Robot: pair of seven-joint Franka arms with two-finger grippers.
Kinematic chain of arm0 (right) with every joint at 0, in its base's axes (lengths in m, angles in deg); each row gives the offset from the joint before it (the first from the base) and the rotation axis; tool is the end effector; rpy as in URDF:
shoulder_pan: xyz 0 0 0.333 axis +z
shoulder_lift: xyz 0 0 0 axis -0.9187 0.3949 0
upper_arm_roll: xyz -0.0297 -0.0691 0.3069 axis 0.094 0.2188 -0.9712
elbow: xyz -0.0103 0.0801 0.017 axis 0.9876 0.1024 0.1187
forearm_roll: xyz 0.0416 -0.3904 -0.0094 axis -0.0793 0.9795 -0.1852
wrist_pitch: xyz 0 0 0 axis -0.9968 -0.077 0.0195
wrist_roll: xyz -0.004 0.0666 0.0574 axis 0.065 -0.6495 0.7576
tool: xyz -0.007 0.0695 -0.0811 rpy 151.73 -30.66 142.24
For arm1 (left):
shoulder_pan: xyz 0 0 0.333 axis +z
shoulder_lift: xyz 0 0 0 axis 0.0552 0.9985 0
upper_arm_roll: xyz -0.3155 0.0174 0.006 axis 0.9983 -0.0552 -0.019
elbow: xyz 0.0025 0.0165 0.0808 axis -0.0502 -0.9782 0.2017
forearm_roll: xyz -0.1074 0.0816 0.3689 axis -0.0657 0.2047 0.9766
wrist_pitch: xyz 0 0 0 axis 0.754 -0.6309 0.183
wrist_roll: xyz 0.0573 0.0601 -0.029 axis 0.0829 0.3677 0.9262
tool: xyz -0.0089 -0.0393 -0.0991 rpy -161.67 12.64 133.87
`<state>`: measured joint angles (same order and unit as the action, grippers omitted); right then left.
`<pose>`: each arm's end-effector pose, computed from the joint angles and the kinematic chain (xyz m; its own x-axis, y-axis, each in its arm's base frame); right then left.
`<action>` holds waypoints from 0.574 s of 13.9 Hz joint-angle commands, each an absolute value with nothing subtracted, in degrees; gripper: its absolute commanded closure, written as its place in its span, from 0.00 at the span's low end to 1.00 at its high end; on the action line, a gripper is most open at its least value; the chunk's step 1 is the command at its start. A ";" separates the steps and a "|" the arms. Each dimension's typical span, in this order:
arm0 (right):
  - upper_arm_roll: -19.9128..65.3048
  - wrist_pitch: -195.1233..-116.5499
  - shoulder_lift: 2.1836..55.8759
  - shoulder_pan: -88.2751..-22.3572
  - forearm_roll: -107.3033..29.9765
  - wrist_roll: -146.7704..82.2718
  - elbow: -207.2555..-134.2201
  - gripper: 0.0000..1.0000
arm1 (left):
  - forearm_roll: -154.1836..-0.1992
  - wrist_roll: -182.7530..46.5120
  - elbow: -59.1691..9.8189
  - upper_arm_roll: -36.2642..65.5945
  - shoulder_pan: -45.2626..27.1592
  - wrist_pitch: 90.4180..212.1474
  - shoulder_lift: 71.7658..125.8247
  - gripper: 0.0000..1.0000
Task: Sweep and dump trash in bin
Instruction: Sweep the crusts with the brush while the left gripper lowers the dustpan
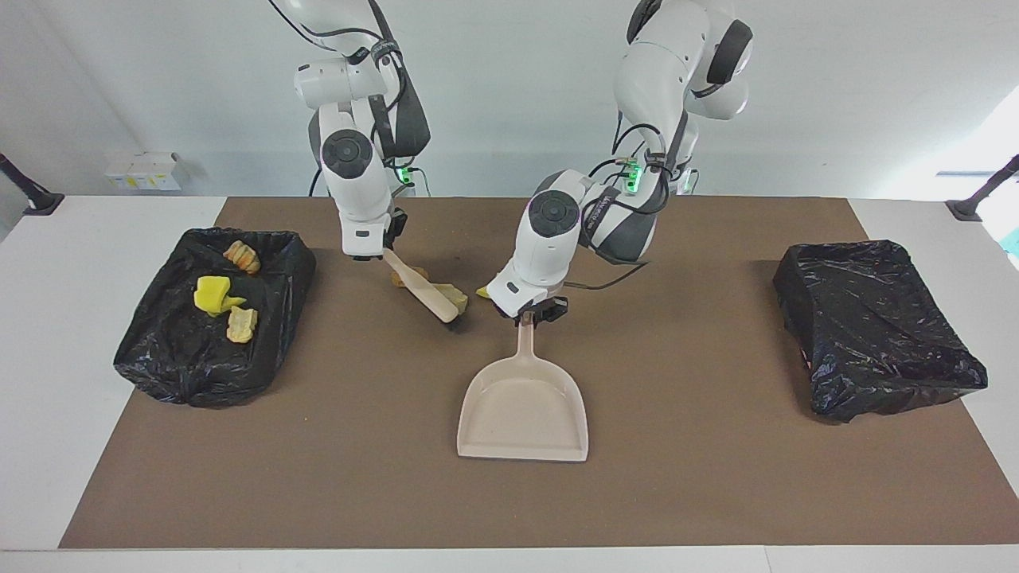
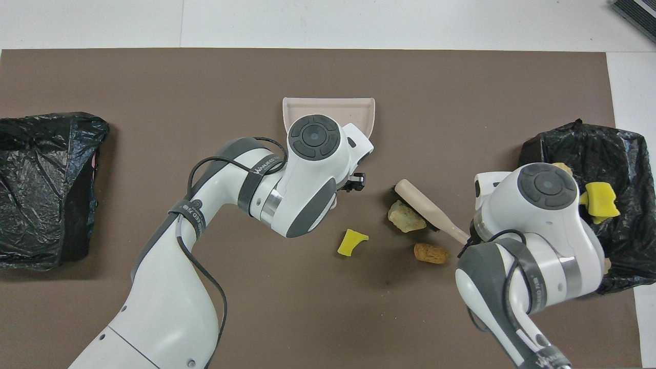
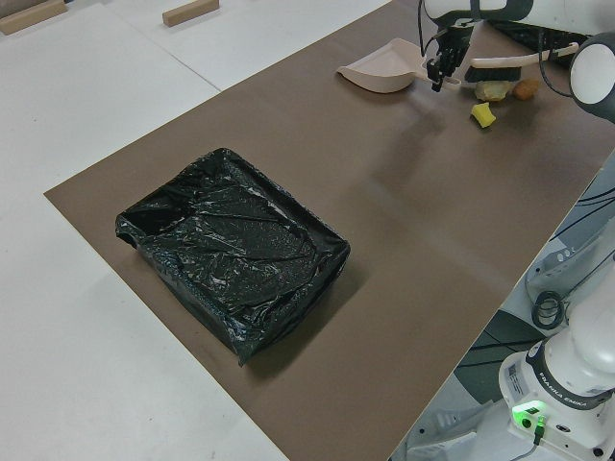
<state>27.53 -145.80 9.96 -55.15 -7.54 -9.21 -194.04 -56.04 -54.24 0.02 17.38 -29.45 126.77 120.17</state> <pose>0.4698 0.1161 0.3870 0.6719 0.7013 -0.2381 0.6932 -0.7087 -0.1315 0.5536 -0.4291 0.3596 0.9893 -0.1172 -0.0871 -0.1099 -0.9904 0.0840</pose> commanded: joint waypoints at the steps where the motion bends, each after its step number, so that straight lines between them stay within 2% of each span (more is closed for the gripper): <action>1: 27.70 -141.52 9.47 -56.72 -9.22 -6.32 -189.52 1.00 | -56.36 -54.38 -0.11 17.09 -28.56 124.61 118.18 1.00; 4: 27.79 -140.98 7.11 -59.87 -9.21 -7.72 -188.63 1.00 | -56.27 -56.74 -2.30 17.09 -27.60 123.12 115.91 1.00; 7: 27.88 -141.07 5.34 -61.46 -9.30 -16.83 -189.41 1.00 | -56.27 -70.51 -8.27 17.00 -23.84 118.30 107.39 1.00; 8: 27.88 -140.90 4.73 -61.47 -9.30 -20.87 -190.20 1.00 | -56.27 -73.86 -8.64 17.00 -23.12 116.45 106.15 1.00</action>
